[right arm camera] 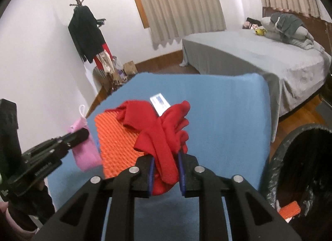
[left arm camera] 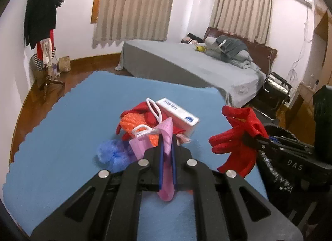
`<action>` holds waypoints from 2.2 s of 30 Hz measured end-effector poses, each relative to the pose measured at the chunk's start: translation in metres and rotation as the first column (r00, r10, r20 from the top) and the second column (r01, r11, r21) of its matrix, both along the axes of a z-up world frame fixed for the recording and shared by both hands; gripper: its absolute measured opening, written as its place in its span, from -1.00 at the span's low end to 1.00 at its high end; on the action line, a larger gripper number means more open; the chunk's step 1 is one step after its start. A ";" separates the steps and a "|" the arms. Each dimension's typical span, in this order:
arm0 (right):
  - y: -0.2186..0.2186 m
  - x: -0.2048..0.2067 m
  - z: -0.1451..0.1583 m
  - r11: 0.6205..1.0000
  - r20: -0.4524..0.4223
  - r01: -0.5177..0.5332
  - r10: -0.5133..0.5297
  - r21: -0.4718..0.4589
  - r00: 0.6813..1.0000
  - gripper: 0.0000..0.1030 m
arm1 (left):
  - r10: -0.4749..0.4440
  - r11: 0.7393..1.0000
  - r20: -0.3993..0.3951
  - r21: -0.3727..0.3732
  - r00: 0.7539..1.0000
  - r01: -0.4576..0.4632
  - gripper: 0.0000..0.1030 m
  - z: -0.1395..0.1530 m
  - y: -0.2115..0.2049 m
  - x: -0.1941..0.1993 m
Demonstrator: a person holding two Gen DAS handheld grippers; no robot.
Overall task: Collect trash
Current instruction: 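Grasp the red glove with the right tool, then lift the pink mask with the left tool while the right tool lifts the red glove toward the bin, then carry the pink mask and red glove over the bin and open both tools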
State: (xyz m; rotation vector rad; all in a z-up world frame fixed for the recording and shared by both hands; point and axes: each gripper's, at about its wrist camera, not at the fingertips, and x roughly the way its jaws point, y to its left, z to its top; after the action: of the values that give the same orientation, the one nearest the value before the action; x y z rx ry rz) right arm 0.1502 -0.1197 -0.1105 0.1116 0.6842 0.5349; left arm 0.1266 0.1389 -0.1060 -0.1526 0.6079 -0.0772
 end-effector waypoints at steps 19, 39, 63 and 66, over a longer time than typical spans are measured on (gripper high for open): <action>-0.041 -0.010 0.043 0.997 0.097 0.062 -0.066 0.041 0.993 -0.64 | -0.101 0.995 0.118 -0.014 0.988 0.103 -0.89 0.046 -0.041 -0.006; -0.132 -0.028 0.049 0.961 0.110 0.275 -0.276 0.024 0.955 -0.64 | -0.274 0.960 0.117 -0.030 0.955 0.279 -0.89 0.037 -0.122 0.025; -0.263 -0.050 0.010 0.844 0.033 0.535 -0.534 -0.039 0.845 -0.64 | -0.522 0.849 0.070 -0.048 0.850 0.526 -0.89 0.004 -0.276 0.047; -0.271 -0.052 0.003 0.835 0.021 0.548 -0.548 -0.047 0.836 -0.64 | -0.550 0.832 0.052 -0.055 0.834 0.552 -0.85 -0.003 -0.290 0.050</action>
State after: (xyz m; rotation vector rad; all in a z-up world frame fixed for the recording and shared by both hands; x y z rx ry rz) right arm 0.0979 -0.3906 -0.1079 0.2497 0.6225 -0.0397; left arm 0.1764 -0.1508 -0.1087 -0.0359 0.6005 -0.6650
